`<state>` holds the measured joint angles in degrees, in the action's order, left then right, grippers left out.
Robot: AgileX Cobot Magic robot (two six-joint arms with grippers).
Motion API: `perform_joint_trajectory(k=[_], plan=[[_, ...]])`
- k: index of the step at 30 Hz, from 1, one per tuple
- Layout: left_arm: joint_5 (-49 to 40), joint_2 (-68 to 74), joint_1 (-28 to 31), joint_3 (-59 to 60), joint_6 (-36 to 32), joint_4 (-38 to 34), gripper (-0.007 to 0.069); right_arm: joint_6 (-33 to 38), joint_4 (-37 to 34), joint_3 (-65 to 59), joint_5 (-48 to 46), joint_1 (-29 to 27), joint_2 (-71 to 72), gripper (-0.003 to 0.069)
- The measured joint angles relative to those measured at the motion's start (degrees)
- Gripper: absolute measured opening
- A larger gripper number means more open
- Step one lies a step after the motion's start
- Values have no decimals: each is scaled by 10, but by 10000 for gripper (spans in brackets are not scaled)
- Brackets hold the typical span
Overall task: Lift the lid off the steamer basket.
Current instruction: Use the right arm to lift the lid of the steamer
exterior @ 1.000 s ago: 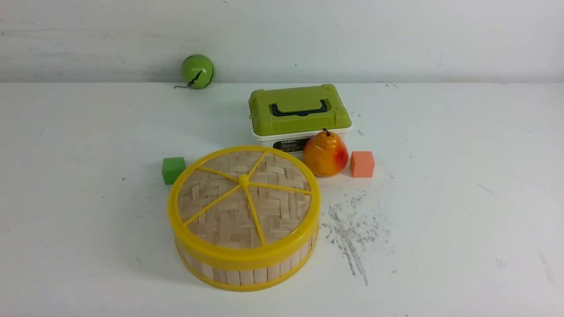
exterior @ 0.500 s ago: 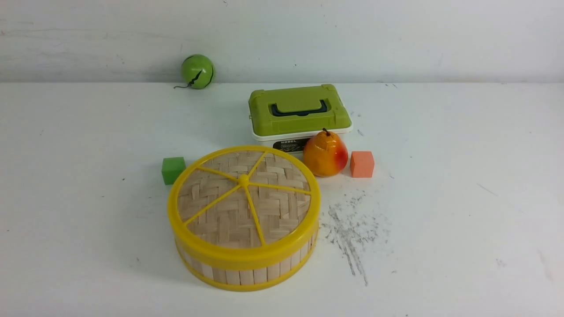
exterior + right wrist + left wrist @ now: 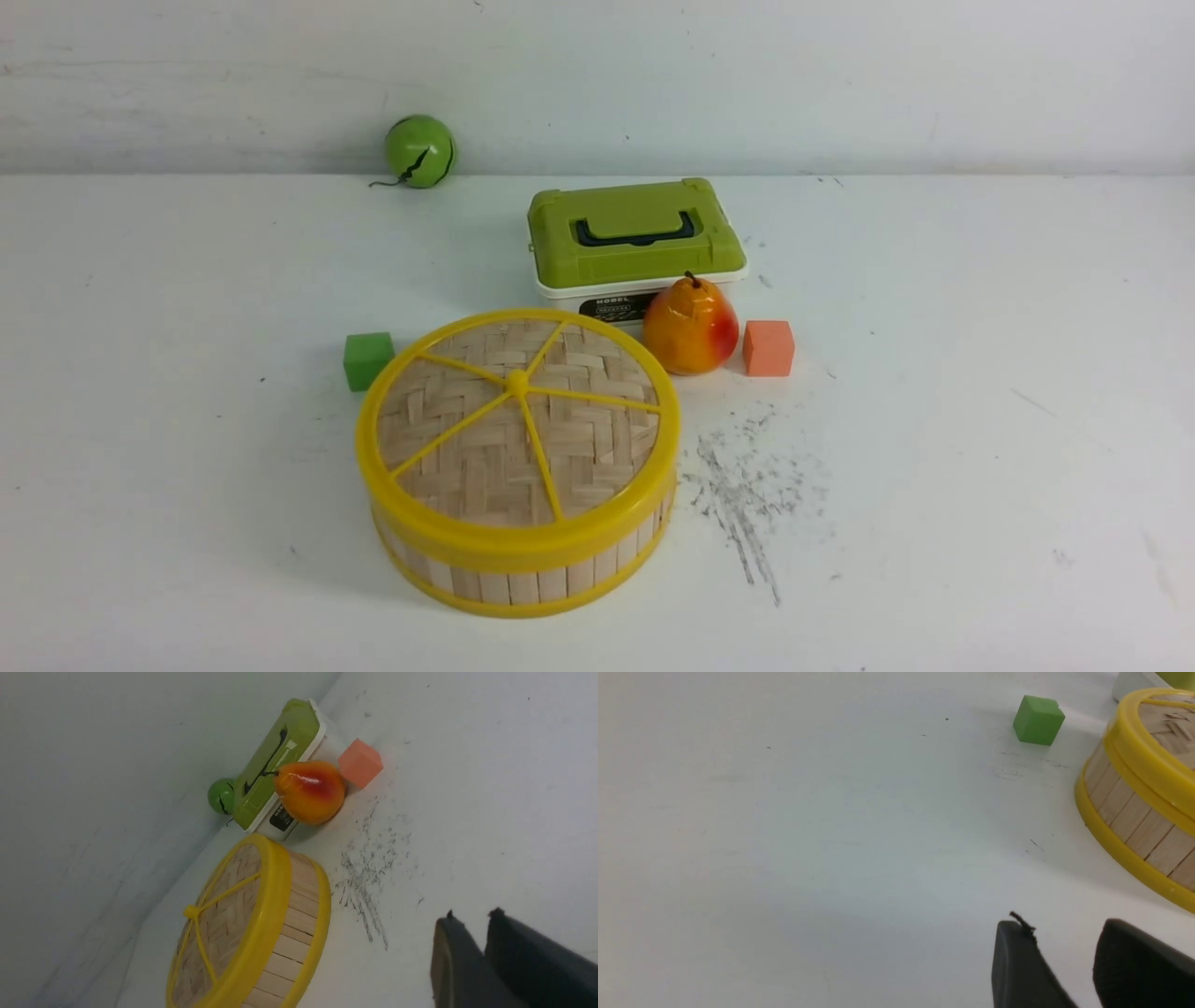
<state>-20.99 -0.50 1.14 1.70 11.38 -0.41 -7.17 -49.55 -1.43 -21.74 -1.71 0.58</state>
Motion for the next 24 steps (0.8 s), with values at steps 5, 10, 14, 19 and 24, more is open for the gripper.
perform_joint_trajectory(k=[5,10,14,19,24], plan=[[0,0,0,0,0,0,239,153,21,94,-56,0,-28,55],[0,0,0,0,0,0,239,268,101,262,-163,0,-172,-21],[0,0,0,0,0,0,239,353,163,448,-316,0,-332,-22],[0,0,0,0,0,0,239,393,181,621,-445,31,-493,-13],[0,0,0,0,0,0,239,372,228,754,-495,152,-636,-12]])
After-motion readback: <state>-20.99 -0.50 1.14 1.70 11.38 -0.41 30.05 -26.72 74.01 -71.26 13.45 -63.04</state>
